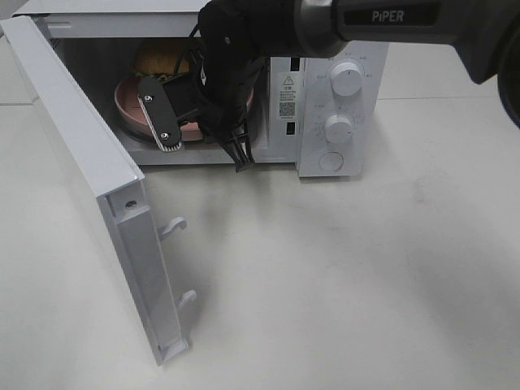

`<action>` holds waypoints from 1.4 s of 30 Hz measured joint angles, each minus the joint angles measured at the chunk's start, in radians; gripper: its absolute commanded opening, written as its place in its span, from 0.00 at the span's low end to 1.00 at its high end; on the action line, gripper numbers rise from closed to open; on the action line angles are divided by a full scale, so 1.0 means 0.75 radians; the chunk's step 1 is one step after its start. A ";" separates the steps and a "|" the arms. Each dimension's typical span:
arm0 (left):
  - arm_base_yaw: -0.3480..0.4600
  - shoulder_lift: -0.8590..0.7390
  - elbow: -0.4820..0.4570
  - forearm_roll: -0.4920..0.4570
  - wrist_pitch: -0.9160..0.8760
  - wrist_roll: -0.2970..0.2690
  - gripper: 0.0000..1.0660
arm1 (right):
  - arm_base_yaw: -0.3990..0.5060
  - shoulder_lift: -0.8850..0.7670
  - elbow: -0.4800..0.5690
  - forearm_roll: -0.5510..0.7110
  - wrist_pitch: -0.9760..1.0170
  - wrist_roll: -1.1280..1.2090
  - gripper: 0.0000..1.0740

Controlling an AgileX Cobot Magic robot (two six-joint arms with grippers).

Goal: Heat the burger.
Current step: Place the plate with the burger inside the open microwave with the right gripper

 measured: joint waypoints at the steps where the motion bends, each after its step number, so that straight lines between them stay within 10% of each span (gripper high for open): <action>1: 0.000 0.000 0.000 0.000 0.000 0.000 0.92 | 0.000 0.015 -0.020 -0.005 0.000 0.001 0.00; 21: 0.000 0.000 0.000 0.000 0.000 0.000 0.92 | -0.024 0.132 -0.092 -0.063 -0.068 0.143 0.06; 42: 0.000 0.000 0.000 0.000 0.000 0.000 0.92 | -0.029 0.140 -0.109 -0.100 -0.205 0.176 0.52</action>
